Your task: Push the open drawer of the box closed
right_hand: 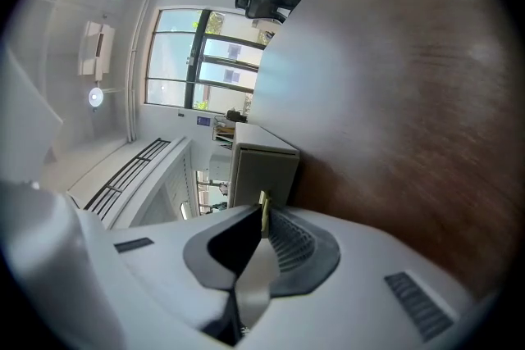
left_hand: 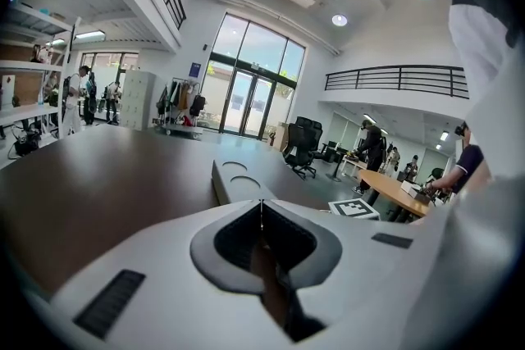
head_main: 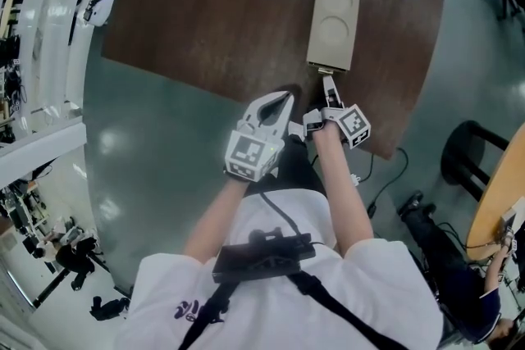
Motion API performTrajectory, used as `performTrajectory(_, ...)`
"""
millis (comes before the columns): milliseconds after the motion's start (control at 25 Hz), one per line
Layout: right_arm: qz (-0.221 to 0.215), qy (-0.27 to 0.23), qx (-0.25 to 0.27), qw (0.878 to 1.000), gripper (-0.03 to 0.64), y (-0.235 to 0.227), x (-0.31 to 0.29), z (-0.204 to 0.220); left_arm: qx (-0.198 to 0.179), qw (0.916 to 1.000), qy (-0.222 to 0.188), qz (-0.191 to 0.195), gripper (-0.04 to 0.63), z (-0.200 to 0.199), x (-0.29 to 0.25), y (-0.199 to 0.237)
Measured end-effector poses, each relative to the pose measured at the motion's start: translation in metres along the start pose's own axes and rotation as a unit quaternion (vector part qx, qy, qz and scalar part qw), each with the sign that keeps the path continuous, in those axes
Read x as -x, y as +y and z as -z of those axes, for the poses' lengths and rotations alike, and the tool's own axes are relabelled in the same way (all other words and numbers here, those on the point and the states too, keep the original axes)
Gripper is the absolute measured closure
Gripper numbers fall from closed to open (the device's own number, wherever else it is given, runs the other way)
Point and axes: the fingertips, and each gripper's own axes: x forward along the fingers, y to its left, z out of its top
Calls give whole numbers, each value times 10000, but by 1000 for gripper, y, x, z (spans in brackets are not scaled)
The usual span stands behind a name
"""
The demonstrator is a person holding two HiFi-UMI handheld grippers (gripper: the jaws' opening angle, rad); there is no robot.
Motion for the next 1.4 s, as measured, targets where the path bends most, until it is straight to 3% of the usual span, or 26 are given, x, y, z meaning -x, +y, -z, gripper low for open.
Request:
performTrajectory(120,90,-31,-37,9999,584,1,-8,-6,-11,10000,-8,12,583,-3,-5,0)
performTrajectory(240,-102,-85,-22,9999,584,5,-11,-5,-4,10000,-34,72,583,-5,-1,0)
performTrajectory(320,73,-95,92,9999,584,3,-8,-4,-34,9999,-64,116,583,-5,3,0)
performTrajectory(520,-365,-256,435,9981,584,5,-3,-4,-123,9994,-294,-157,583,-3,15,-1)
performTrajectory(640,-531,-536,544,9957,584,16,20,-2,-138,9988,-473,-77,583,-4,35,-5)
performTrajectory(800,-612,-695,964,9910,584,43,64,20,-114,9979,-614,156,583,-5,77,-8)
performTrajectory(920,-764,-704,1576,9820,584,67,106,42,-87,9970,-729,248,583,0,112,-16)
performTrajectory(1080,-735,-661,2845,9536,584,102,172,87,-30,9955,-897,297,583,13,164,-26)
performTrajectory(1240,-773,-835,4182,9012,585,143,240,122,-116,9936,-1120,114,583,12,209,-41)
performTrajectory(1400,-720,-1097,4972,8577,586,182,295,155,-326,9889,-1441,184,583,0,258,-59)
